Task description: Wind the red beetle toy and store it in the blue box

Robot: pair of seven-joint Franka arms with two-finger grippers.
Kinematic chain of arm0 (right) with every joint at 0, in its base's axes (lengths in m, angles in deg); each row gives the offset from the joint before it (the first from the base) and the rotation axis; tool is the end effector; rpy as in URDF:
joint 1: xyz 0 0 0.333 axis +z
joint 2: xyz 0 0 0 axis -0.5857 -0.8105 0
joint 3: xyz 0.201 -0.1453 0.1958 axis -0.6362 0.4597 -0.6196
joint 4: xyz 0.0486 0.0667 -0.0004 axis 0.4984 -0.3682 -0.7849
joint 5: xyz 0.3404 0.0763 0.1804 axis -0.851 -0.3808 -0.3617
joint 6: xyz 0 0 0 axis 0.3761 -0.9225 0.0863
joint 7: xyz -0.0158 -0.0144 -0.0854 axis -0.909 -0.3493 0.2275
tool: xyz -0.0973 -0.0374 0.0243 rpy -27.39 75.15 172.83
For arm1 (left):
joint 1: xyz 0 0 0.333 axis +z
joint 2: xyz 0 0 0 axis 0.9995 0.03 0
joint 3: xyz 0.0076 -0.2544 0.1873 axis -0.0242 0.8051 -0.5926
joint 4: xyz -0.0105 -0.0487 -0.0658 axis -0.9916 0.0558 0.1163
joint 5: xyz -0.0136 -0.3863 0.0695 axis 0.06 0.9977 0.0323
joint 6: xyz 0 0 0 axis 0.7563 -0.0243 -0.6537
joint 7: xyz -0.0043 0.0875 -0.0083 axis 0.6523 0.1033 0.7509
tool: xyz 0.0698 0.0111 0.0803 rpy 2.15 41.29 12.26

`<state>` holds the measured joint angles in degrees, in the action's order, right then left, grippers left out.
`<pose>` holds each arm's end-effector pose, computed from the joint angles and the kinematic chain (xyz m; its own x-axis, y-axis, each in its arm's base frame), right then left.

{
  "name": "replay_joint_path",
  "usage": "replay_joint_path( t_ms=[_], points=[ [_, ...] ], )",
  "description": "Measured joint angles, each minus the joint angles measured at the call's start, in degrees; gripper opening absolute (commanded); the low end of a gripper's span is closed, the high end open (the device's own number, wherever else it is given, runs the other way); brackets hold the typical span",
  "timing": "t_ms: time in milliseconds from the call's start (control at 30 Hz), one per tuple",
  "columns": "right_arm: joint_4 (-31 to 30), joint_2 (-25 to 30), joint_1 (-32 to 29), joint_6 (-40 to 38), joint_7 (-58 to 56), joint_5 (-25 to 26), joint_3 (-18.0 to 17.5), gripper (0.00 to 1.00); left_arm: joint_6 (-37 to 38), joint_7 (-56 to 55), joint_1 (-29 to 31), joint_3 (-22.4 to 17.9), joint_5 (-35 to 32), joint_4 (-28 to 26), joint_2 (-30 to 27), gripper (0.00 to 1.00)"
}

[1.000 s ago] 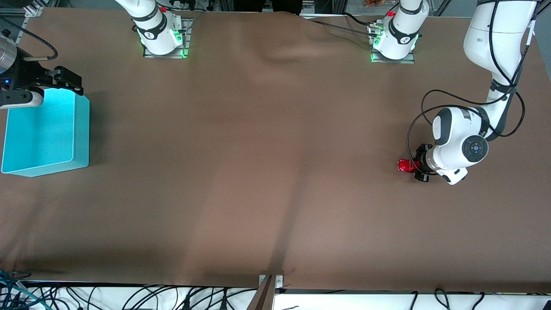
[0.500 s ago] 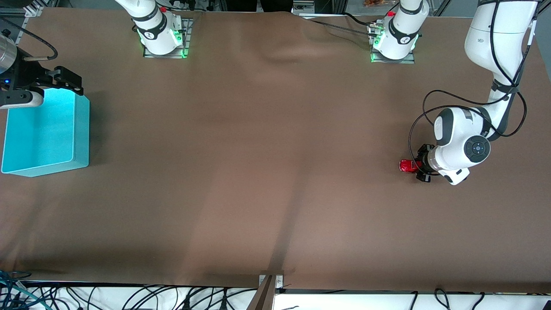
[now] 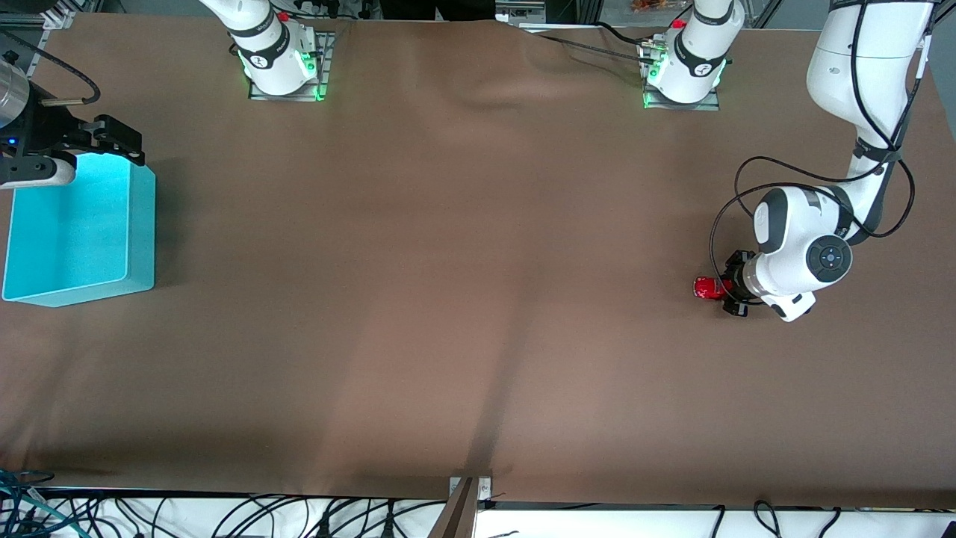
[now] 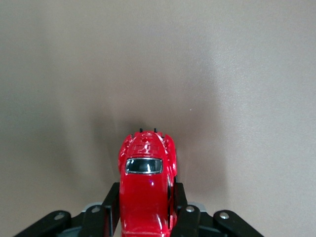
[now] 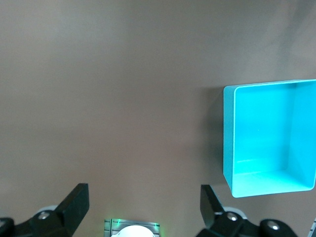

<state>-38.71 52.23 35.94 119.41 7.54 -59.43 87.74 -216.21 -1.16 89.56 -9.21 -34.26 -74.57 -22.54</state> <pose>0.5404 0.0123 0.6018 0.9861 0.1073 -0.1273 0.1140 -0.9924 0.0467 0.5966 0.0227 0.1792 0.1286 0.9916 -0.0150 0.9809 -0.1294 -0.1453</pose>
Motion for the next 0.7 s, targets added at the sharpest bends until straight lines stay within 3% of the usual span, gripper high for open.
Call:
replay_joint_path(
  t_ms=[700],
  points=[
    [0.00,0.00,0.00,0.00,0.00,0.00,0.00,1.00,-1.20,0.03,0.07,-0.52,0.01,2.42,2.53,1.00]
  ],
)
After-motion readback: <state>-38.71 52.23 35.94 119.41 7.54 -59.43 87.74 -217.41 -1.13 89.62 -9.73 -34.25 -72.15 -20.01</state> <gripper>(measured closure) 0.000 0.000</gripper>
